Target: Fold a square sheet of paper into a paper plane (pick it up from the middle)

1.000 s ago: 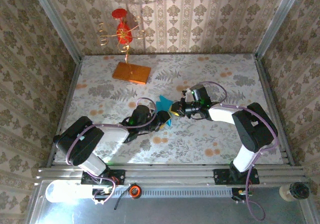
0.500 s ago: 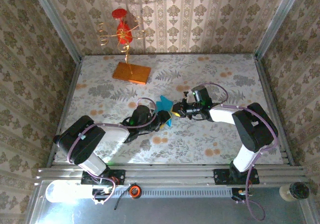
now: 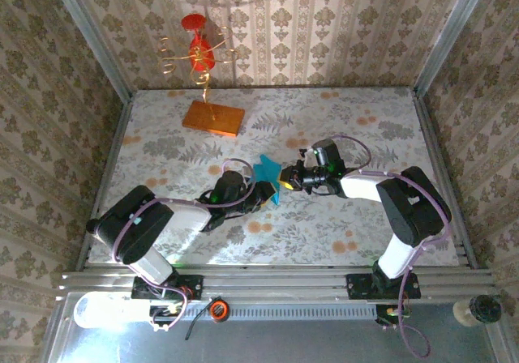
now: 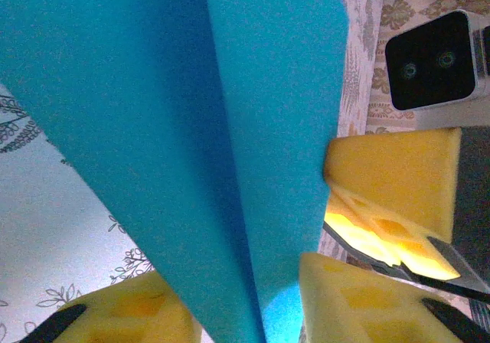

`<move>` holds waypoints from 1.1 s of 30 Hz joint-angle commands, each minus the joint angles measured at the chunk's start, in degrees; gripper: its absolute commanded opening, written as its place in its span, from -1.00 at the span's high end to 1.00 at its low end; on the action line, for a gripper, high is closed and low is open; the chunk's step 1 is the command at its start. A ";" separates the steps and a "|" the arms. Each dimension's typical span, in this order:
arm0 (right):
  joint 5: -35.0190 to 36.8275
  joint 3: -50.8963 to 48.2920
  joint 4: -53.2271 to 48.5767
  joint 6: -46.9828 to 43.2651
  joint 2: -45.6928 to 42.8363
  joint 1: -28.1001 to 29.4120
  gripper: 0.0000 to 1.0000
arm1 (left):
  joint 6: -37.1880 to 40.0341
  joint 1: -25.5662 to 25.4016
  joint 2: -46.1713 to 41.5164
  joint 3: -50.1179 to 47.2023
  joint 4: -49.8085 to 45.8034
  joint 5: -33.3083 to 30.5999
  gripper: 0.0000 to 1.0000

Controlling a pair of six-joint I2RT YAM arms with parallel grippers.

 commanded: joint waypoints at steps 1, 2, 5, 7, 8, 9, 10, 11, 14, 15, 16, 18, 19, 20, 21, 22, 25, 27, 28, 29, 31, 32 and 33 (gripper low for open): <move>-1.18 -0.63 0.44 0.49 0.40 -0.43 0.72 | 1.58 -0.03 0.64 0.11 0.39 -0.29 0.28; -1.13 -0.72 0.36 0.46 0.39 -0.39 0.70 | 1.75 -0.03 0.70 0.12 0.39 -0.27 0.31; -0.87 -1.04 -0.04 0.40 0.43 -0.61 0.56 | 2.41 -0.02 0.87 0.20 0.57 0.03 0.42; -0.48 -1.18 -0.32 0.35 0.27 -0.69 0.47 | 2.94 0.01 1.05 0.25 0.48 0.25 0.48; -0.32 -1.31 -0.49 0.28 0.32 -0.70 0.45 | 3.07 -0.03 1.08 0.28 0.44 0.26 0.50; -0.13 -1.36 -0.88 0.13 0.19 -0.85 0.42 | 3.32 -0.03 1.15 0.38 0.48 0.33 0.54; 0.22 -1.43 -1.42 -0.11 0.12 -0.96 0.39 | 3.44 -0.03 1.20 0.38 0.40 0.35 0.56; 0.54 -1.49 -1.99 -0.48 0.01 -1.12 0.37 | 3.59 -0.03 1.22 0.47 0.40 0.40 0.57; 1.82 -1.37 -4.31 -2.03 -0.85 -1.49 0.30 | 4.09 0.10 1.40 0.47 0.33 0.61 0.63; 2.39 -1.34 -5.53 -2.66 -1.33 -1.70 0.27 | 4.32 0.19 1.34 0.48 0.33 0.71 0.65; 3.02 -1.17 -6.76 -3.57 -1.79 -1.81 0.24 | 4.52 0.31 1.31 0.48 0.38 0.77 0.66; 4.28 -0.93 -8.75 -5.00 -2.68 -2.01 0.20 | 4.95 0.40 1.24 0.47 0.39 0.94 0.68; 4.89 -0.90 -9.61 -5.71 -3.25 -2.03 0.19 | 5.23 0.49 1.18 0.47 0.40 0.99 0.70; 5.46 -0.91 -10.36 -6.38 -3.64 -2.18 0.18 | 5.48 0.57 1.11 0.47 0.31 1.03 0.71; 6.31 -0.76 -11.32 -7.11 -4.19 -2.25 0.17 | 5.77 0.67 0.88 0.49 0.23 1.17 0.73; 7.12 -0.74 -12.20 -7.82 -4.81 -2.35 0.17 | 6.16 0.86 0.68 0.47 0.14 1.29 0.75; 9.26 -1.08 -13.56 -9.20 -6.40 -2.63 0.16 | 7.47 1.28 -0.15 1.21 -2.30 1.79 0.79; 10.63 -1.18 -14.59 -10.07 -7.46 -2.81 0.16 | 8.95 1.59 -0.95 2.05 -5.12 2.07 0.82; 11.35 -1.26 -15.34 -10.47 -7.99 -2.83 0.16 | 9.93 1.80 -1.55 2.51 -6.93 2.18 0.83; 12.00 -1.11 -15.90 -11.06 -8.41 -2.93 0.15 | 11.05 1.82 -2.17 2.98 -8.46 2.19 0.83; 13.79 -1.11 -17.41 -12.42 -9.65 -3.10 0.14 | 13.99 2.25 -3.78 4.41 -13.25 2.14 0.84; 14.60 -1.11 -18.16 -13.06 -10.12 -3.16 0.13 | 15.55 2.45 -4.52 5.25 -15.82 2.10 0.85; 15.53 -1.01 -18.91 -13.73 -10.86 -3.18 0.11 | 17.65 2.64 -5.73 6.32 -19.17 1.81 0.85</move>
